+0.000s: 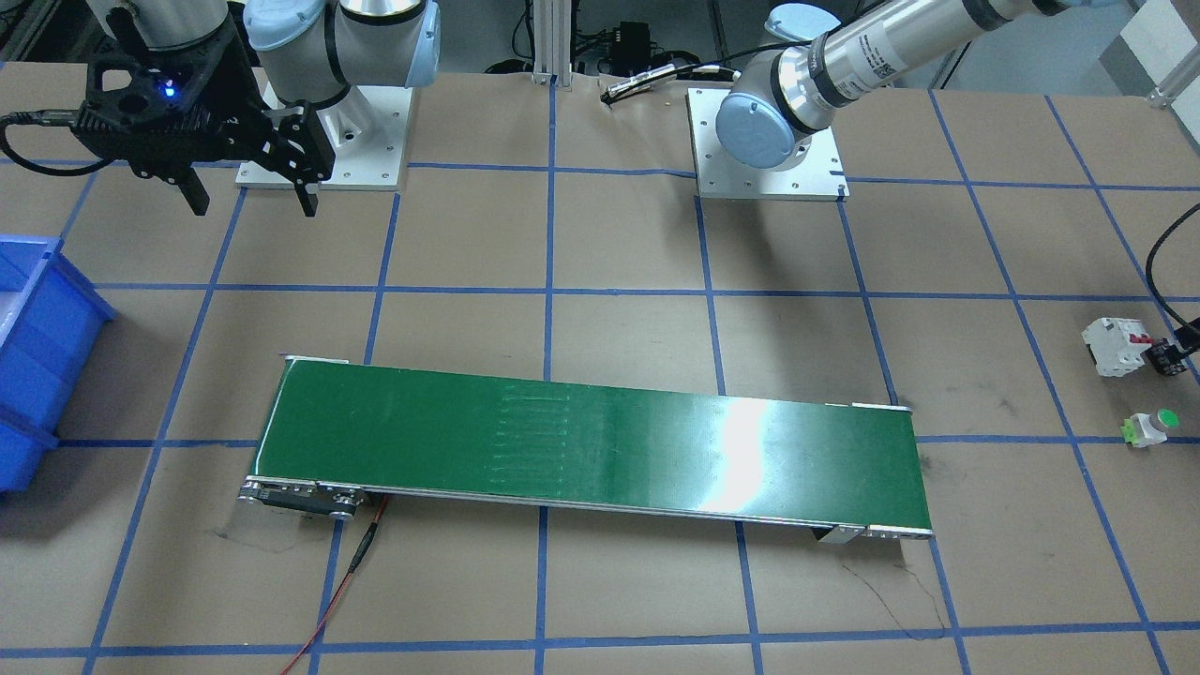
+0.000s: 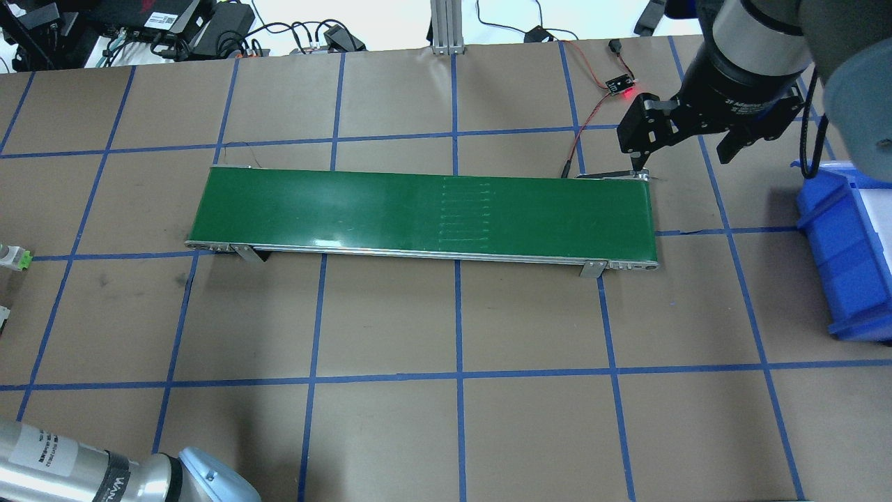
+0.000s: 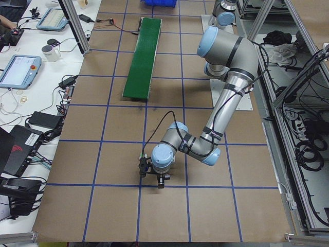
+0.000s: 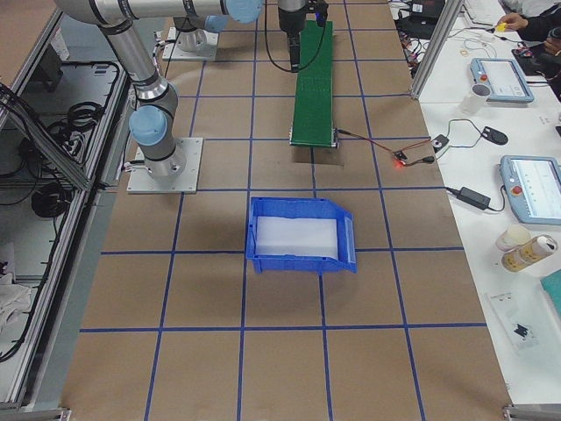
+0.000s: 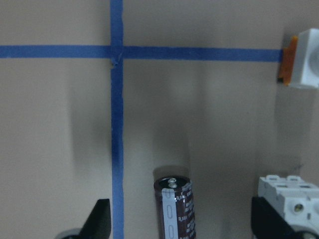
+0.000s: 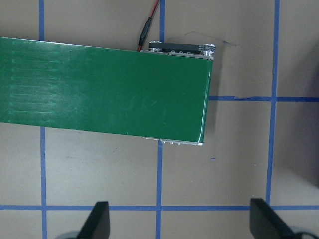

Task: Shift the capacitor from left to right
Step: 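Grasp the black capacitor with the left gripper and lift it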

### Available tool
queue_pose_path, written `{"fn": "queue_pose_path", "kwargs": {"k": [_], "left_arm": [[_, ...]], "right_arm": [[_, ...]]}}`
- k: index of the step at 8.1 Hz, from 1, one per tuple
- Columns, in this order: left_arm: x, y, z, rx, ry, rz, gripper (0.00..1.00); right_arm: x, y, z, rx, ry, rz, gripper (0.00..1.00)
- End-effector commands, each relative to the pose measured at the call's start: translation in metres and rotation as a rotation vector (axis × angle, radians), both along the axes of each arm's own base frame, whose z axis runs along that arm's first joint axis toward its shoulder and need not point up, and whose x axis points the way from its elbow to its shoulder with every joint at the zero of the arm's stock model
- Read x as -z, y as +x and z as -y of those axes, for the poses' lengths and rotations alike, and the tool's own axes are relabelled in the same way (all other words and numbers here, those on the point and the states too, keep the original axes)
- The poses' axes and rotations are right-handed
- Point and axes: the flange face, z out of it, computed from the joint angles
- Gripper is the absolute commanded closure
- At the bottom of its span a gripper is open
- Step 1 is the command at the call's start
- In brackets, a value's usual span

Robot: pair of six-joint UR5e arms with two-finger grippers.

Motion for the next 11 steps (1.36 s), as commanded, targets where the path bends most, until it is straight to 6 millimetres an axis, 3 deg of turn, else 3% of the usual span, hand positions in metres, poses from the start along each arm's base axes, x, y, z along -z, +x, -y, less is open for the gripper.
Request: {"fn": "queue_pose_path", "kwargs": {"k": [1,3,4,8,9,11], "left_arm": [[0.017,0.003,0.002,-0.006,0.001,-0.008,0.0],[0.021,0.003,0.002,-0.006,0.005,-0.013,0.04],[0.025,0.001,0.001,-0.008,0.007,-0.02,0.11],[0.029,0.0,0.0,-0.008,0.011,-0.029,0.14],[0.031,0.001,0.0,-0.006,0.019,-0.028,0.48],[0.033,0.001,0.0,-0.002,0.021,-0.029,0.66]], "right_arm": [[0.0,0.0,0.0,-0.002,0.003,0.0,0.0],[0.0,0.0,0.0,-0.002,0.003,0.0,0.0],[0.0,0.001,0.0,-0.002,0.003,0.003,0.0],[0.0,0.001,0.0,-0.002,0.003,0.003,0.0],[0.0,0.001,0.0,-0.002,0.002,0.005,0.0],[0.0,0.001,0.0,-0.002,0.001,0.005,0.0]]}}
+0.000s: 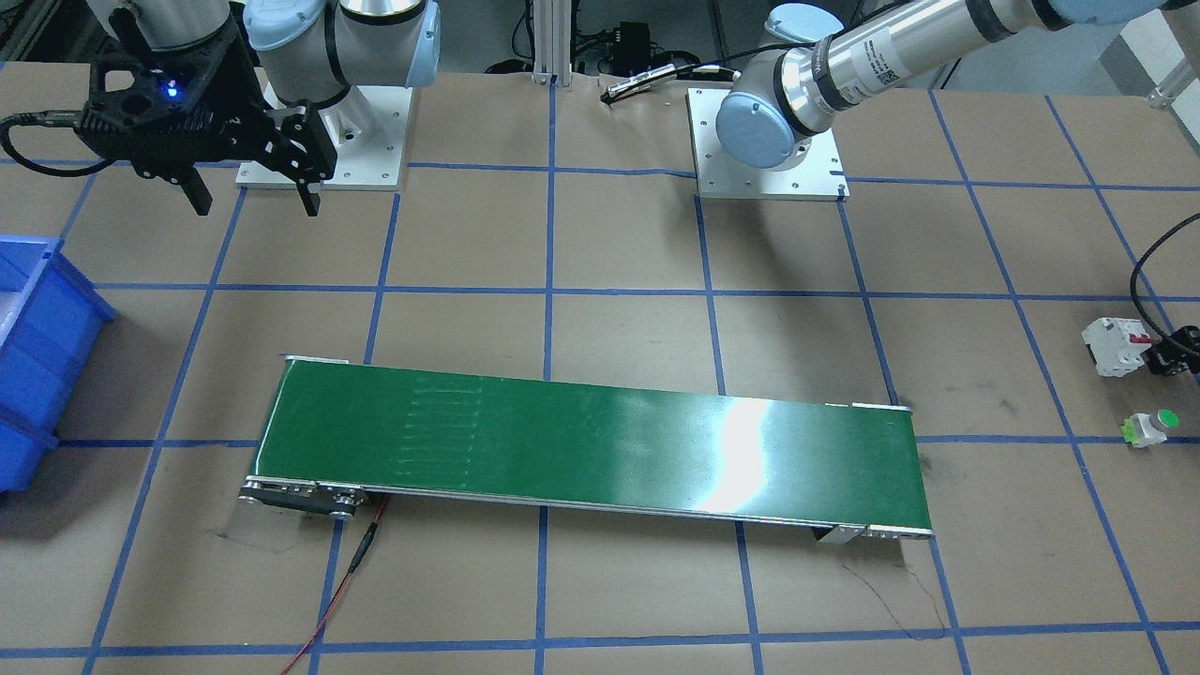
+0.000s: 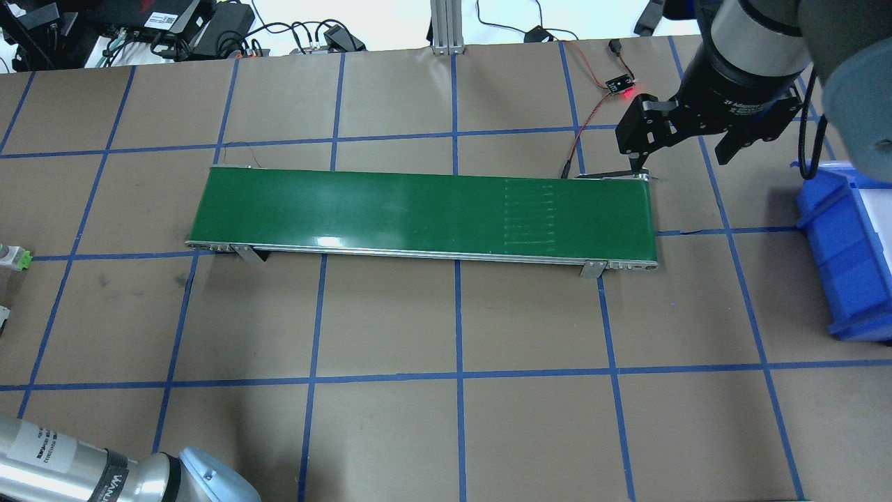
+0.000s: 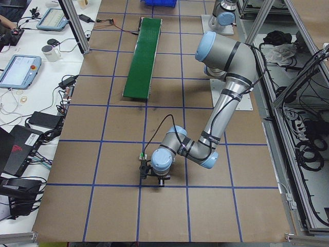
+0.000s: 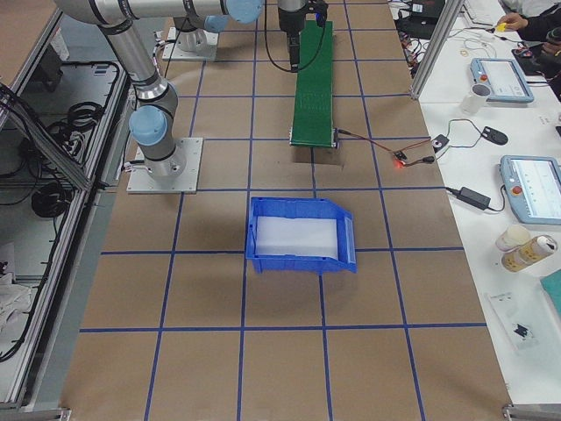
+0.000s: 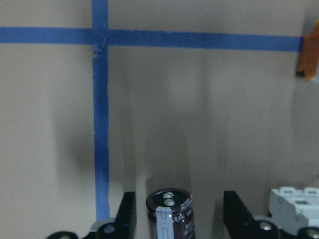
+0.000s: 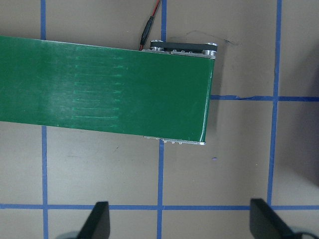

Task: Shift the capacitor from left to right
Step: 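Grasp the black capacitor with the left gripper and lift it, then carry the capacitor with the left gripper over the belt's near end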

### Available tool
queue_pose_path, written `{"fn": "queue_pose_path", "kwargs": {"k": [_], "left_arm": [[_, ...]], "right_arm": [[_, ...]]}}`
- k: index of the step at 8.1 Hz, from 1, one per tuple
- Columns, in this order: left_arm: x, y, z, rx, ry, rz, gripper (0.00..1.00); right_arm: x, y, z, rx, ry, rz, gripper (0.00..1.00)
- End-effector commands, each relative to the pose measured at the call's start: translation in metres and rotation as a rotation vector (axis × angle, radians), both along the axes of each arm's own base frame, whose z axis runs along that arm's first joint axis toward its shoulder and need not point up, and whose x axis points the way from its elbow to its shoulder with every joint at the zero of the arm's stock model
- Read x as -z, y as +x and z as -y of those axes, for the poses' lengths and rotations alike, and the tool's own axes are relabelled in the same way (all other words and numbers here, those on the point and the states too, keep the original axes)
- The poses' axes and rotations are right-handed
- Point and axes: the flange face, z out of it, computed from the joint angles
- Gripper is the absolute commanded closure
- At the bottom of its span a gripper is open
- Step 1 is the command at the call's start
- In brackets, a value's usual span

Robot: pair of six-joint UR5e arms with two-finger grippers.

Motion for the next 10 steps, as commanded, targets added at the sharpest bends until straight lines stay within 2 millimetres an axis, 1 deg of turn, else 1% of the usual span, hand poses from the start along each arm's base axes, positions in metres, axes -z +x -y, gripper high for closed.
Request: {"fn": "queue_pose_path", "kwargs": {"k": [1,2,3,4,5,6,7,8,9,10], "left_arm": [[0.002,0.001,0.0,0.006,0.004,0.0,0.82],[0.002,0.0,-0.001,0.003,0.007,-0.002,1.0],[-0.01,0.0,-0.001,0.003,0.002,0.007,1.0],[-0.028,-0.005,-0.005,0.003,0.019,-0.02,1.0],[-0.069,-0.013,-0.01,0.003,0.031,-0.005,1.0],[-0.116,-0.018,-0.01,0.009,-0.011,0.05,1.0],[-0.154,-0.033,-0.001,0.03,-0.036,0.089,1.0],[-0.18,-0.061,0.024,0.079,-0.049,0.116,1.0],[-0.2,-0.103,0.048,0.087,-0.047,0.107,1.0],[-0.214,-0.151,0.069,0.024,-0.031,0.081,1.0]], "right_arm": [[0.0,0.0,0.0,-0.001,0.0,-0.001,0.0],[0.0,0.0,0.0,0.001,0.0,0.001,0.0],[0.0,0.0,0.0,-0.001,0.0,0.001,0.0],[0.001,0.0,0.0,0.001,0.001,0.001,0.0],[0.0,0.0,0.0,-0.001,-0.002,-0.001,0.0],[0.0,0.0,0.0,-0.001,0.0,0.001,0.0],[0.0,0.0,0.0,-0.001,0.0,0.001,0.0],[0.001,0.0,0.0,-0.001,0.001,0.001,0.0],[0.0,0.0,0.0,-0.001,0.0,-0.001,0.0],[0.0,0.0,-0.001,-0.001,0.007,-0.002,0.0]]}}
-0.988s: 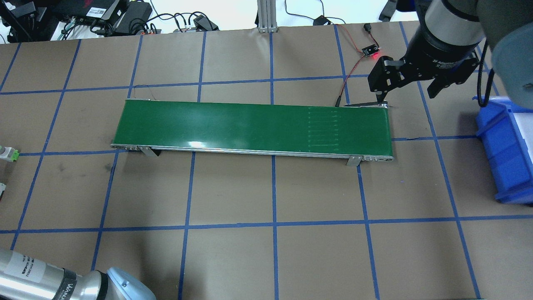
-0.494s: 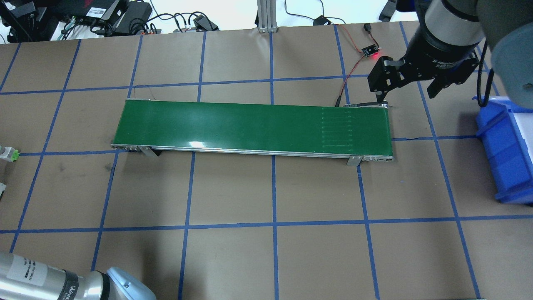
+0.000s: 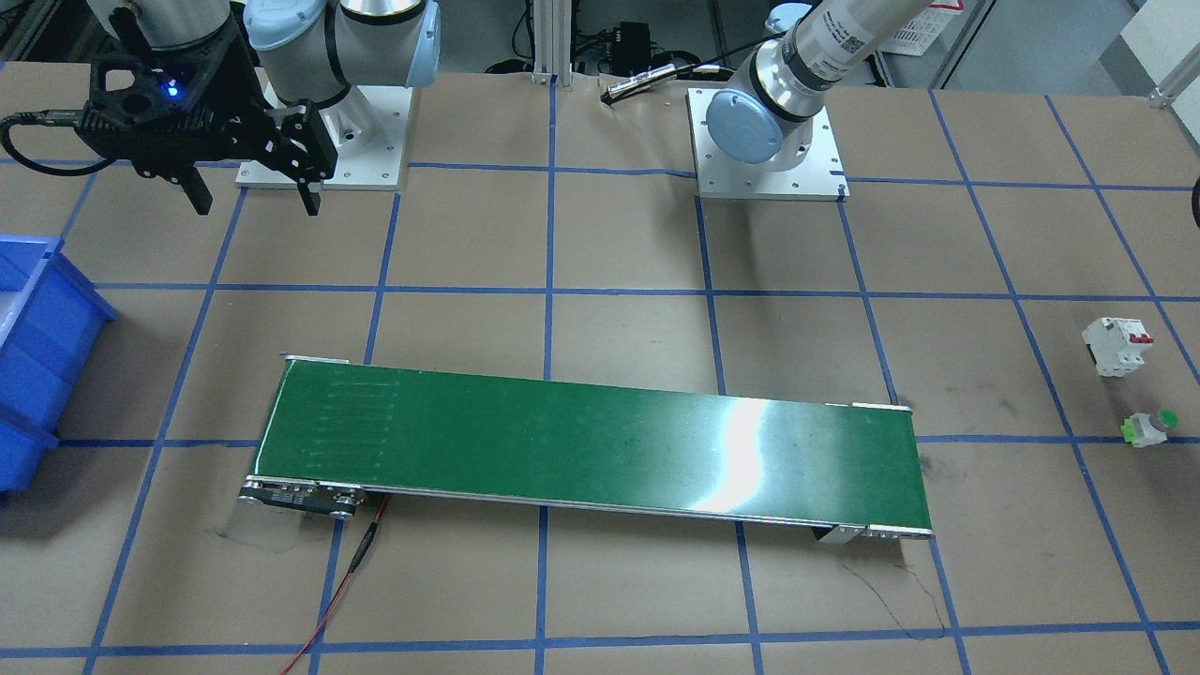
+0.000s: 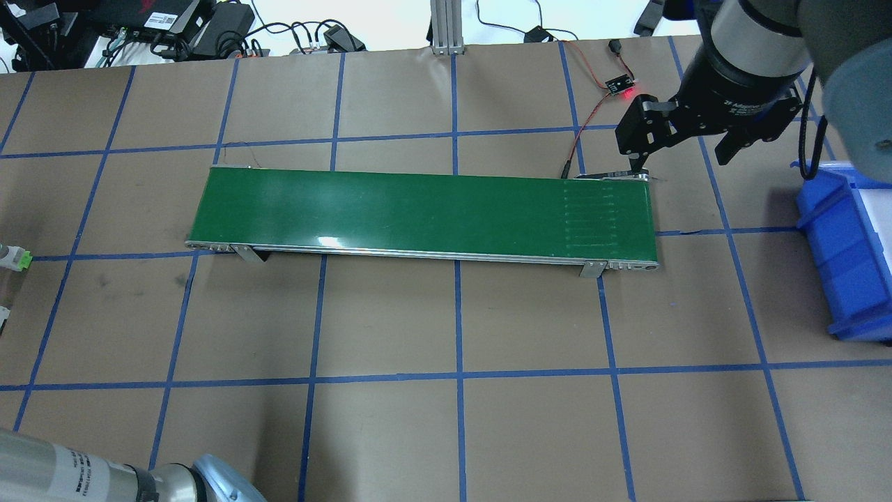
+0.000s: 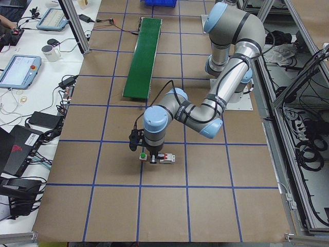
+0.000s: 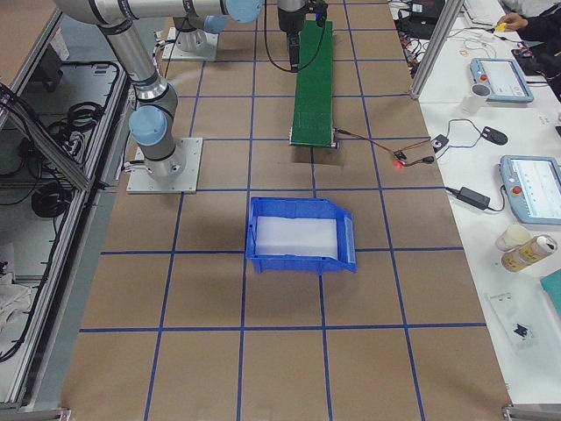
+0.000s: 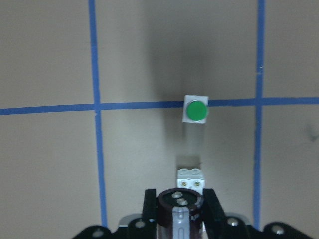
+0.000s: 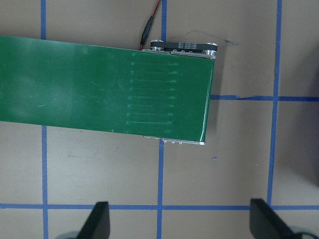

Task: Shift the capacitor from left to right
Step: 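Carry the capacitor with the left gripper over the belt's near end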

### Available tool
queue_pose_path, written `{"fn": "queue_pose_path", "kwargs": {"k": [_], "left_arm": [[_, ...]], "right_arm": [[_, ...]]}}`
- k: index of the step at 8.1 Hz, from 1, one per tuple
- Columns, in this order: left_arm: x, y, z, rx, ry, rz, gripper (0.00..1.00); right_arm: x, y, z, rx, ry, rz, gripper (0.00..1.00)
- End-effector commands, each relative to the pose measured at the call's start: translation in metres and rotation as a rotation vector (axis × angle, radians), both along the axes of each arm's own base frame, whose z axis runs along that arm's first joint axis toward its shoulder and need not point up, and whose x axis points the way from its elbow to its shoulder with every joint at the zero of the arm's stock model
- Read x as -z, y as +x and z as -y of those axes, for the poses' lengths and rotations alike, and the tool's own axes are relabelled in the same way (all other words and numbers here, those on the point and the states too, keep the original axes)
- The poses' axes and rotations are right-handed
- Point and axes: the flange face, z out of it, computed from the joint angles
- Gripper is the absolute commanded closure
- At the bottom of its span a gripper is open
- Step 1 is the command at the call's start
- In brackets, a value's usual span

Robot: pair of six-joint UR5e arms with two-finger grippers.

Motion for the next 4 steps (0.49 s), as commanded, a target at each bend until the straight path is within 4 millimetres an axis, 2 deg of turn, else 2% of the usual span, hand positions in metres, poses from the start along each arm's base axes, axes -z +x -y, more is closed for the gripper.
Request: {"fn": "queue_pose_path", "kwargs": {"k": [1,2,4], "left_arm": [[-0.055,-0.142,0.063,-0.043,0.014,-0.029,1.0],[-0.063,-0.209,0.089,-0.024,0.023,-0.041,1.0],[-0.052,-0.296,0.126,0.052,0.037,-0.051,1.0]], "right_arm": [[0.001,-0.001,-0.002,0.0,0.01,-0.005,0.0],[0.001,-0.001,-0.002,0.0,0.01,-0.007,0.0],[0.002,-0.001,-0.003,0.001,0.013,-0.008,0.0]]}}
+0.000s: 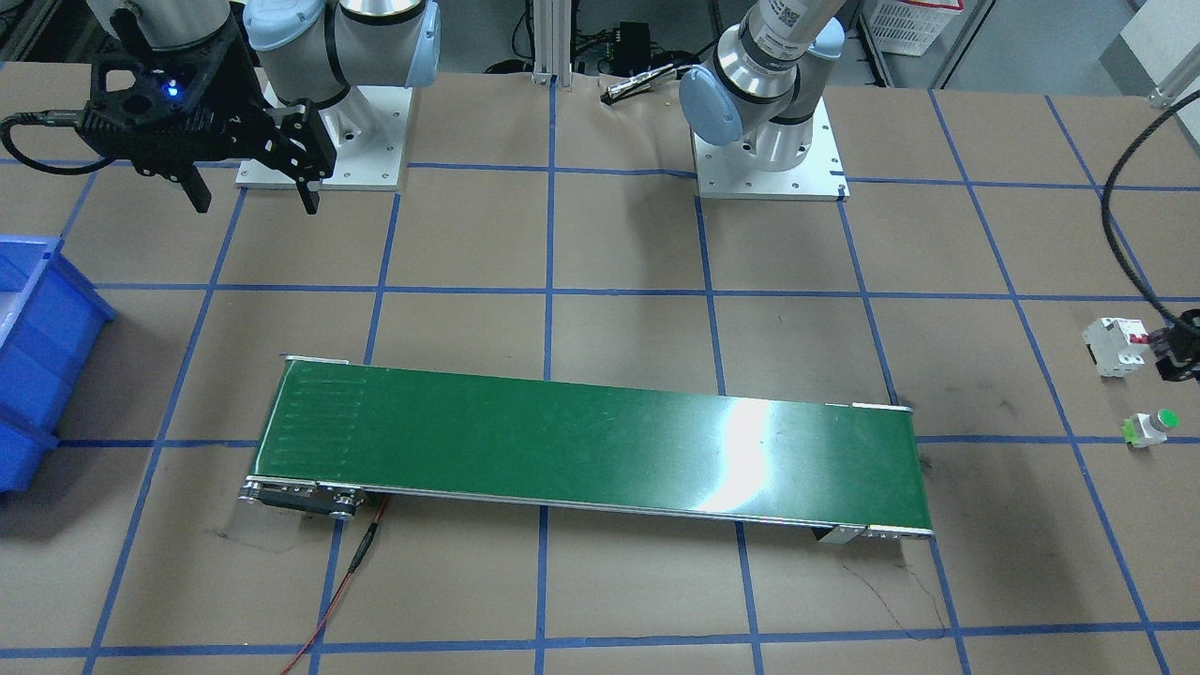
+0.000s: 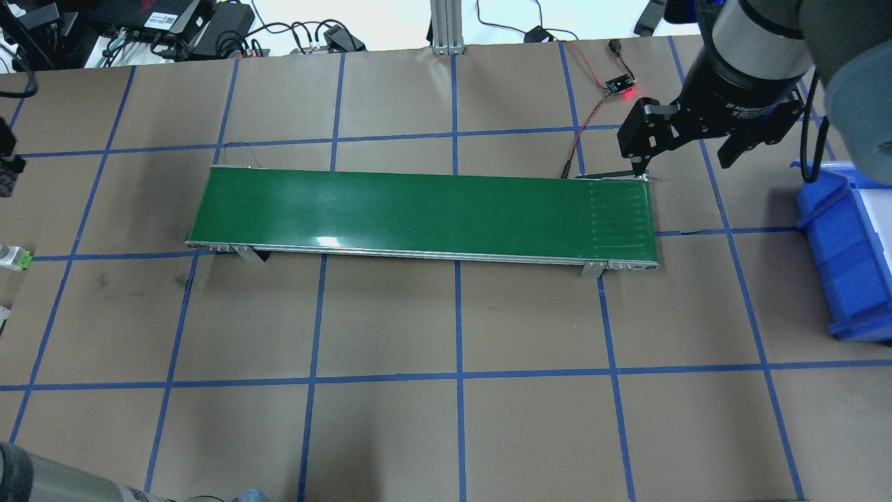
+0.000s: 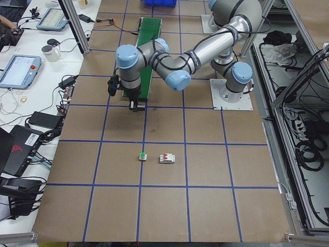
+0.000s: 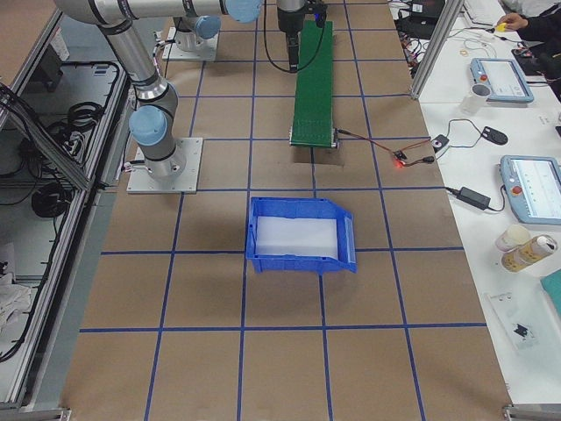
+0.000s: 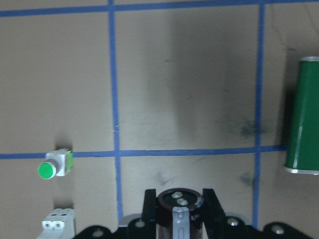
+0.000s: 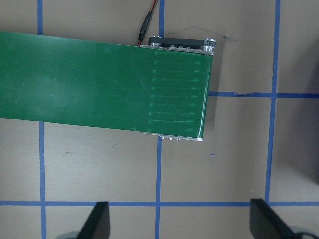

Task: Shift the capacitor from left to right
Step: 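Carry the capacitor with the left gripper over the belt's near end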

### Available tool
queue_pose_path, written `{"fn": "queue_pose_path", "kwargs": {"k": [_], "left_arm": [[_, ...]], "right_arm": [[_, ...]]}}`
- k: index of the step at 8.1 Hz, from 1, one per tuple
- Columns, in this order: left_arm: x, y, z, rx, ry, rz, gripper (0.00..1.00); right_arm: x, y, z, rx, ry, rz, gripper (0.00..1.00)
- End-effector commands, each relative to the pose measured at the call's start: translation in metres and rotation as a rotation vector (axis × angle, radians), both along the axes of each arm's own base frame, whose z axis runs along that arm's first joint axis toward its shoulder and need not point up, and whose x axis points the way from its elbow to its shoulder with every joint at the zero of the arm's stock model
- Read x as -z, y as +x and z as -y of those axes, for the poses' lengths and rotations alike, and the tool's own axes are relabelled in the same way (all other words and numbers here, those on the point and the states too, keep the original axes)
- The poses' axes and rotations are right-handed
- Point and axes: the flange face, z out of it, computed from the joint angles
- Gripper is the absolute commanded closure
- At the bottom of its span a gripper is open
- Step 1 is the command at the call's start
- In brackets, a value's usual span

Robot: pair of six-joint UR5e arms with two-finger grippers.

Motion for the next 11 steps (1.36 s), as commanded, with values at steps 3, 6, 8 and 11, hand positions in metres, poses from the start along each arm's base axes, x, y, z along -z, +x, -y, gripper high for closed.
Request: {"fn": "queue_pose_path", "kwargs": {"k": [3,6,8,11], "left_arm": [[0.057,-0.159,0.074,0.134,0.046,-0.019,1.0],[0.106,-0.218,0.084,0.123,0.09,0.015,1.0],[0.113,-0.241,0.074,0.112,0.107,0.008,1.0],[0.133,-0.246,0.075,0.115,0.114,0.002,1.0]], "right_arm": [[0.009,0.0,-0.002,0.002,0.017,-0.004,0.0],[0.009,0.0,-0.002,0.002,0.017,-0.004,0.0],[0.009,0.0,-0.002,0.002,0.017,-0.003,0.0],[0.009,0.0,-0.002,0.002,0.017,-0.003,0.0]]}}
